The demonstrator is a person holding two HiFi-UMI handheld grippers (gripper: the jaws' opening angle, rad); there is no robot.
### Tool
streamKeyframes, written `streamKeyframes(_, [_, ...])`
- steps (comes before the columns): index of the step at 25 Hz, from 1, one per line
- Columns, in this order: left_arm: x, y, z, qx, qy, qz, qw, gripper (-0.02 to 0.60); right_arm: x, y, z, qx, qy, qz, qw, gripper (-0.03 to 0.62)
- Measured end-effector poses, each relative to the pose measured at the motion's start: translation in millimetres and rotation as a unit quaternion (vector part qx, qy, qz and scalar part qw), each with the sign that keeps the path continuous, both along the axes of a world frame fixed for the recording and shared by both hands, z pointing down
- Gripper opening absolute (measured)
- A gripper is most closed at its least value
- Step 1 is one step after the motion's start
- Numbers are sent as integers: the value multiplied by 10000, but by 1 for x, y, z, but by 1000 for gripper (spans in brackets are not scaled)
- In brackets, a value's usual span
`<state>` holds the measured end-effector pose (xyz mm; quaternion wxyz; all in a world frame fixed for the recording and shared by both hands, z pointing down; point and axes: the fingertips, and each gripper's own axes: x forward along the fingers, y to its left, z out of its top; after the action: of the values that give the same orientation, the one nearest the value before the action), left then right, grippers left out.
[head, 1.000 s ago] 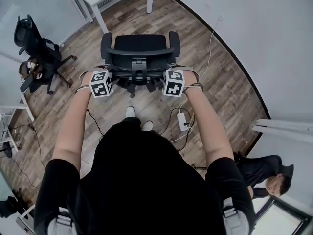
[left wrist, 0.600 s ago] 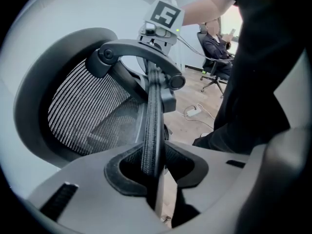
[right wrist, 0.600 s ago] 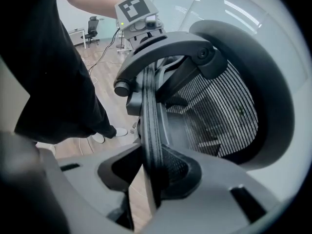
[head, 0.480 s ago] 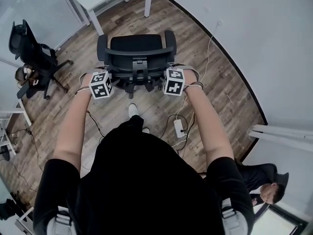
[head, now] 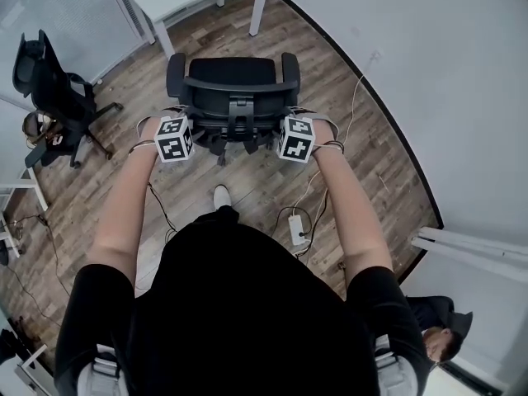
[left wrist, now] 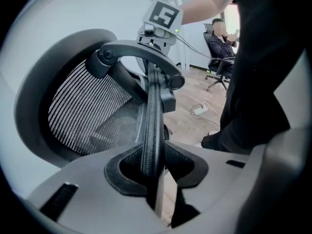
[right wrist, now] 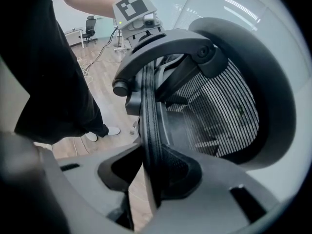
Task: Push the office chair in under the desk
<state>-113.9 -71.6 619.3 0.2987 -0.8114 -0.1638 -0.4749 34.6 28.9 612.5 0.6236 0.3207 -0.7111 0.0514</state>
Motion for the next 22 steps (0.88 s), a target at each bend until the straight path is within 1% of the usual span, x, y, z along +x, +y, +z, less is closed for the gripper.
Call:
streamKeyframes(6, [23,-68,-19,-112,8,8,9999,100,23,-69,-19,-121,15,34,9999,114])
streamKeyframes(10, [25,-72,-5,-56,13,49,10000,100,24,-73,-6,-55,26,66,10000,114])
streamKeyframes(16, [40,-108,-6,9,36,146,9999,100,37,-106,-5,18,22,150,9999,114])
streamKeyframes(22, [46,-116,2,96,35,178,9998,101,43,-112,5,107,23,148,9998,114])
